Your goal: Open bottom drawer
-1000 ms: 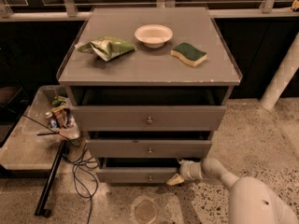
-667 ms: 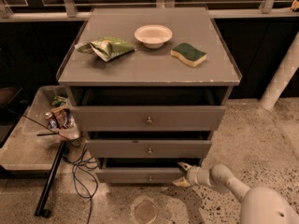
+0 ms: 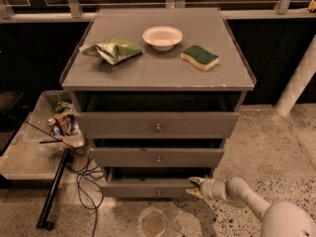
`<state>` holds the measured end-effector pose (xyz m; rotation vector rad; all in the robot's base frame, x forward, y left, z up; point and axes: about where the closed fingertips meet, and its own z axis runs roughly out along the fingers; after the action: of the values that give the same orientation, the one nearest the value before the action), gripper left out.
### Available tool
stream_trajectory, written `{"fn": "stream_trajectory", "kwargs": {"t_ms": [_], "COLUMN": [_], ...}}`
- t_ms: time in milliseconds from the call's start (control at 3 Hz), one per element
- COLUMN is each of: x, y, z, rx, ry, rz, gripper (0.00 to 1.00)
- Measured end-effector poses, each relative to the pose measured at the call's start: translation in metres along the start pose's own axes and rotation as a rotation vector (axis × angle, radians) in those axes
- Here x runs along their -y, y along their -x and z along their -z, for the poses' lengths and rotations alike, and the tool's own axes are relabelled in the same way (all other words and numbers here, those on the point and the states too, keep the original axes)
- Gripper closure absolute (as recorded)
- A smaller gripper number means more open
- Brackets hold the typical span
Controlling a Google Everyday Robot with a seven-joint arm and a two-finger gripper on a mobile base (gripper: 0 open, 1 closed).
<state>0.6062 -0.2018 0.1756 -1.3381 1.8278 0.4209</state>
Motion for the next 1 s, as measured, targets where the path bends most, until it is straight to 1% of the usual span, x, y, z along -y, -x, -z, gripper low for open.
{"fn": "stream_trajectory", "kwargs": {"t_ms": [333,1000], "x": [-0.0043,-0.0037], "y": [-0.0021,0.0003], "z": [0.0049,0.0067], "rx": [0.001,0.001], "ry": [-0.001,-0.001], "rz": [-0.001,-0.001], "gripper": [1.0,0.59]}}
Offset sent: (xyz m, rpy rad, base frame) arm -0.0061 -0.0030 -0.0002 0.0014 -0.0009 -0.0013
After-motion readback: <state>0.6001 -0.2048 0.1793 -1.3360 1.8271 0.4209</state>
